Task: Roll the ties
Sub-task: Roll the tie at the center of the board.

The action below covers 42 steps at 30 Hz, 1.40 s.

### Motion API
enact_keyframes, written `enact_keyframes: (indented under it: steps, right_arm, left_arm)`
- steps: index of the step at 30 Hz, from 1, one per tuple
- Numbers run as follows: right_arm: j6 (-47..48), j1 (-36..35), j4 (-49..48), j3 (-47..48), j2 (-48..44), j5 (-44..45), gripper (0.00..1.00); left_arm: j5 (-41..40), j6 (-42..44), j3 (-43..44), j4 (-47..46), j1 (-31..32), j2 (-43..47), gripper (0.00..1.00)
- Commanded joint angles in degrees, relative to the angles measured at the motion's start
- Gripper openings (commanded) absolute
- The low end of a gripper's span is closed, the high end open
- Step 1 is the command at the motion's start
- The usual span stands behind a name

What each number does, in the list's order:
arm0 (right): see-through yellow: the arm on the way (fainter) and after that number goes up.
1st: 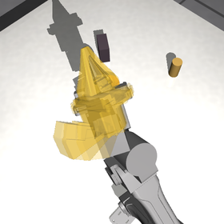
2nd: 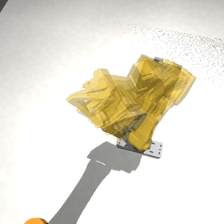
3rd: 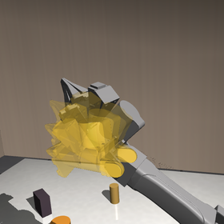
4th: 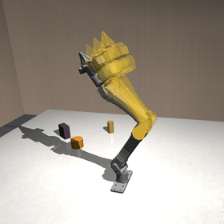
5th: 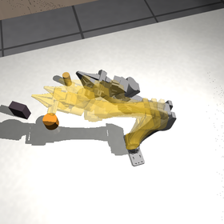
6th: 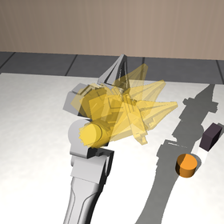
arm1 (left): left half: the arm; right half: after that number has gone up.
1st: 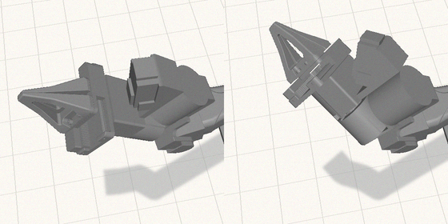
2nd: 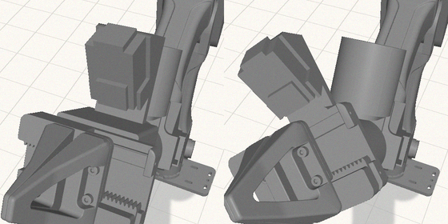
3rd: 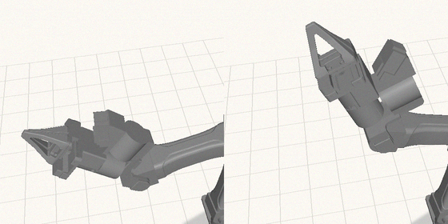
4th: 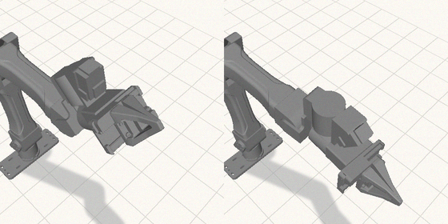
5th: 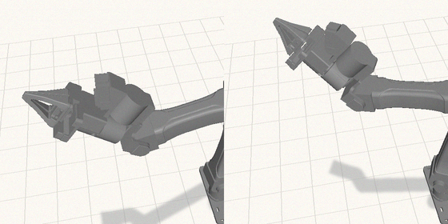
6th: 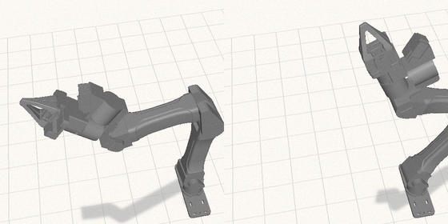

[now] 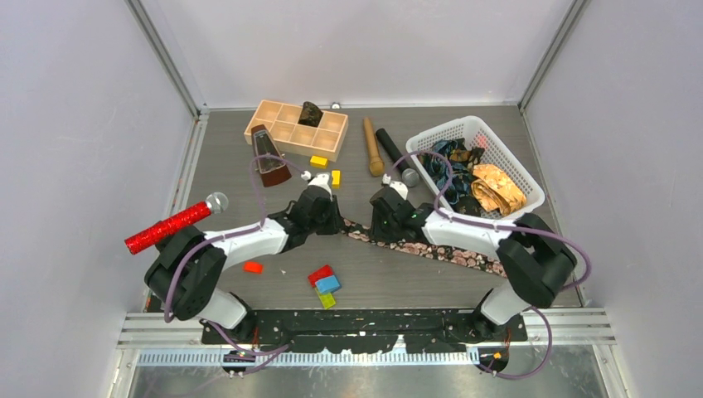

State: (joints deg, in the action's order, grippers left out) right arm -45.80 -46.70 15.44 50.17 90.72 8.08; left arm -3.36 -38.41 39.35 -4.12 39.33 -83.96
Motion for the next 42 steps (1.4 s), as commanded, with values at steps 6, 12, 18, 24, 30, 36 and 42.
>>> enact_keyframes:
  steps: [6,12,18,24,30,36,42]
  right_arm:
    - [0.8,0.0,0.8,-4.0,-23.1,6.8,0.37]
    - [-0.6,0.1,5.7,-6.8,-37.0,16.1,0.38]
    - [-0.5,0.2,11.1,-8.3,-48.7,21.6,0.38]
    - [-0.5,0.2,15.5,-8.3,-54.1,24.3,0.39]
    - [-1.2,0.2,17.6,-8.6,-56.3,25.8,0.39]
    - [-1.7,0.2,18.1,-8.8,-57.0,26.2,0.38]
    - [-2.4,0.2,18.9,-9.1,-57.4,26.5,0.38]
  left_arm:
    - [-16.8,8.6,10.6,11.3,6.1,-3.4,0.14]
    - [-24.8,12.8,16.2,16.8,9.9,-8.1,0.12]
    - [-32.9,16.0,20.9,20.1,13.1,-13.0,0.11]
    - [-40.4,18.5,25.7,22.9,16.6,-18.7,0.09]
    - [-46.1,20.0,28.8,25.3,19.9,-23.0,0.08]
    - [-50.0,20.7,31.3,27.3,22.4,-26.4,0.11]
    - [-51.4,21.1,33.1,28.4,24.9,-28.1,0.36]
